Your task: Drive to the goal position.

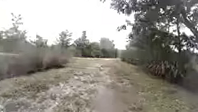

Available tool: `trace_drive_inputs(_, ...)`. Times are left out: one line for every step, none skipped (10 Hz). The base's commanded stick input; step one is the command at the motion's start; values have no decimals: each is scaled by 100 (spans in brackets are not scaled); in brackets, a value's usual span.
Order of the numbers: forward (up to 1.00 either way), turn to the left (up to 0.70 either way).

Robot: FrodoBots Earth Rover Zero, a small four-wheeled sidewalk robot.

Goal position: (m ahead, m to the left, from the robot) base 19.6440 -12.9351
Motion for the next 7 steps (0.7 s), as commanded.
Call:
trace_drive_inputs(70,0)
trace_drive_inputs(70,0)
trace_drive_inputs(70,0)
trace_drive_inputs(70,0)
trace_drive_inputs(70,0)
trace_drive_inputs(70,0)
trace_drive_inputs(70,0)
